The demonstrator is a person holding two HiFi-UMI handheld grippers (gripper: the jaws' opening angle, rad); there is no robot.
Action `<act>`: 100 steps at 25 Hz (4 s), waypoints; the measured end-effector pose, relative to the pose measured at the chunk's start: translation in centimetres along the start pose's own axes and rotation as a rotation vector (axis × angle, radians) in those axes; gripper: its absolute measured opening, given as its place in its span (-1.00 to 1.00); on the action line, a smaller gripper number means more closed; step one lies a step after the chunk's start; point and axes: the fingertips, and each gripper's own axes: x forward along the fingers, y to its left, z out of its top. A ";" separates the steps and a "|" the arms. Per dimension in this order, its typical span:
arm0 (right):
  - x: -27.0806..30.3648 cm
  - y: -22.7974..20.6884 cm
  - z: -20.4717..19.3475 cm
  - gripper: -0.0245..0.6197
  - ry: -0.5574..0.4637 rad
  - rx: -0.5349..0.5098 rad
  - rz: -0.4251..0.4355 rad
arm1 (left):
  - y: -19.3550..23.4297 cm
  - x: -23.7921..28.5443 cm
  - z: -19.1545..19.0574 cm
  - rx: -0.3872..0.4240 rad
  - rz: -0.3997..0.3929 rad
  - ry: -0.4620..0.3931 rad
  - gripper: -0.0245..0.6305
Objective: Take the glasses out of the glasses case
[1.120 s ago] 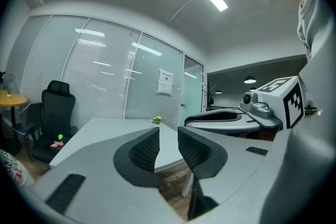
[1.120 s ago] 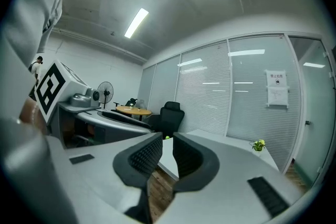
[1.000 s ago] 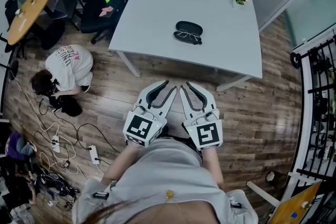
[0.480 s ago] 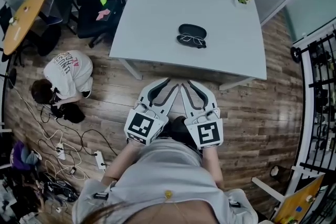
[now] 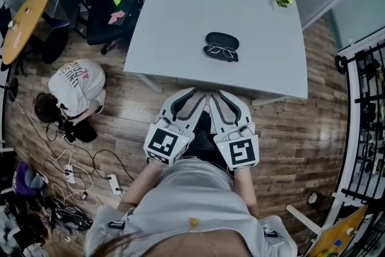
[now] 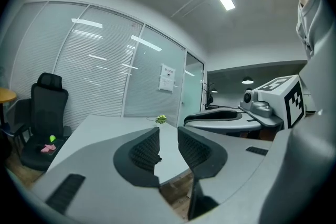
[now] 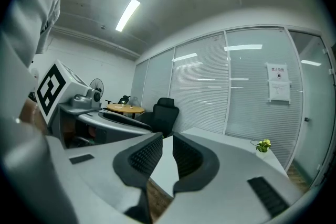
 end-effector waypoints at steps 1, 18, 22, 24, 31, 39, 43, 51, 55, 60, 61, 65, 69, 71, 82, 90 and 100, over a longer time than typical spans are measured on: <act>0.7 -0.5 0.1 -0.77 0.000 -0.003 0.005 | 0.5 0.7 0.1 0.003 0.001 -0.002 -0.59; 10.5 -11.1 0.4 -0.77 0.020 -0.025 0.072 | 7.2 12.8 3.0 -0.001 0.041 0.033 -0.59; 12.0 -13.2 -0.4 -0.77 0.045 -0.058 0.091 | 8.2 15.0 3.1 -0.003 0.062 0.039 -0.59; 12.5 -13.9 -0.9 -0.76 0.057 -0.071 0.107 | 8.5 15.8 3.0 0.003 0.070 0.043 -0.59; 14.3 -15.1 -2.0 -0.69 0.090 -0.092 0.140 | 9.6 17.6 2.6 -0.001 0.089 0.069 -0.59; 16.6 -16.0 -5.8 -0.69 0.230 -0.169 0.113 | 11.4 19.1 1.7 0.006 0.039 0.130 -0.59; 17.5 -16.5 -8.2 -0.73 0.312 -0.219 0.092 | 12.0 19.7 1.2 0.007 0.009 0.157 -0.59; 19.1 -16.7 -15.9 -0.73 0.501 -0.264 0.160 | 12.7 19.9 -0.2 -0.018 -0.017 0.197 -0.59; 19.6 -16.5 -19.4 -0.68 0.593 -0.288 0.209 | 13.1 19.4 -0.9 -0.038 -0.013 0.213 -0.59; 20.5 -16.4 -23.2 -0.66 0.690 -0.329 0.265 | 13.7 18.8 -1.9 -0.055 0.001 0.233 -0.59; 20.7 -16.5 -23.9 -0.65 0.707 -0.338 0.271 | 13.9 18.7 -2.1 -0.055 0.005 0.237 -0.59; 21.3 -16.5 -26.2 -0.64 0.764 -0.370 0.296 | 14.7 18.3 -2.9 -0.066 0.019 0.253 -0.59; 21.8 -16.2 -27.9 -0.63 0.808 -0.397 0.325 | 15.3 17.9 -3.1 -0.073 0.034 0.258 -0.59; 21.9 -16.2 -28.8 -0.63 0.832 -0.419 0.334 | 15.5 17.8 -3.1 -0.076 0.038 0.258 -0.59; 22.8 -16.3 -30.1 -0.75 0.848 -0.456 0.354 | 16.2 17.7 -3.0 -0.078 0.039 0.260 -0.59; 22.6 -16.6 -29.3 -0.76 0.841 -0.488 0.371 | 16.0 18.1 -2.9 -0.073 0.019 0.264 -0.59; 22.1 -18.0 -23.9 -0.76 0.753 -0.472 0.334 | 15.3 18.8 -3.2 -0.058 -0.007 0.269 -0.59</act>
